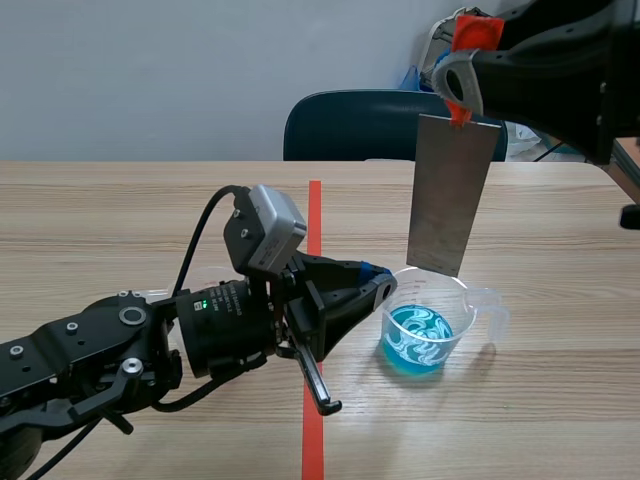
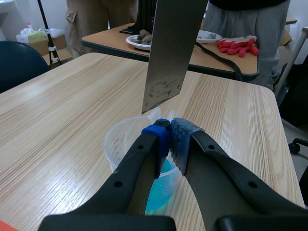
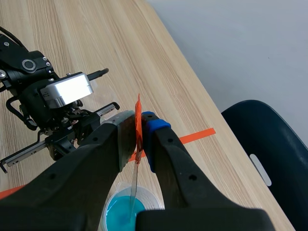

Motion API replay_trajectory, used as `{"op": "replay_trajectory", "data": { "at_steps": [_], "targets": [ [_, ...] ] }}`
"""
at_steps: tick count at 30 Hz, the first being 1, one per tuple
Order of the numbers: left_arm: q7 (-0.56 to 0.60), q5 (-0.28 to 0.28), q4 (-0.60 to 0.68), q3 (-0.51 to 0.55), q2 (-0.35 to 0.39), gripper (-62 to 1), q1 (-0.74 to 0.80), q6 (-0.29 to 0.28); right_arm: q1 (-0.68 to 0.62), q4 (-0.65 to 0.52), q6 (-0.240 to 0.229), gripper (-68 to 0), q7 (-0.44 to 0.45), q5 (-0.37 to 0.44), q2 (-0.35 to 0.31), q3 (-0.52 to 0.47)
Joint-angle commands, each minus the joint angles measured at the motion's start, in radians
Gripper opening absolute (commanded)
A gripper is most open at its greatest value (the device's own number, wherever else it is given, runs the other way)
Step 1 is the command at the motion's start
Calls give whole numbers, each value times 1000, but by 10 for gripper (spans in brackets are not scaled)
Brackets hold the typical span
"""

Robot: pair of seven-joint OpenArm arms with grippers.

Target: Do the redox reaction experiment

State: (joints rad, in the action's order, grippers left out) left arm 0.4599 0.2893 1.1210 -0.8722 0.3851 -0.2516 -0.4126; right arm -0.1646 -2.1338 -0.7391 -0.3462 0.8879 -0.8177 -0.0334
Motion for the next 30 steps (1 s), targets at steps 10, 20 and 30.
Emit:
{"op": "replay_trajectory", "data": {
  "at_steps": [10, 20, 30],
  "targets": [
    [51, 7, 21, -2, 32, -594, 0, 7, 10, -14, -6, -667, 12, 14, -7, -13],
    [161, 7, 89, 60, 240, -591, 63, 6, 10, -14, -6, -667, 11, 14, -7, -13],
    [337, 6, 176, 135, 540, -351, 208, -30, 10, -14, -6, -667, 11, 14, -7, -13]
  ]
}}
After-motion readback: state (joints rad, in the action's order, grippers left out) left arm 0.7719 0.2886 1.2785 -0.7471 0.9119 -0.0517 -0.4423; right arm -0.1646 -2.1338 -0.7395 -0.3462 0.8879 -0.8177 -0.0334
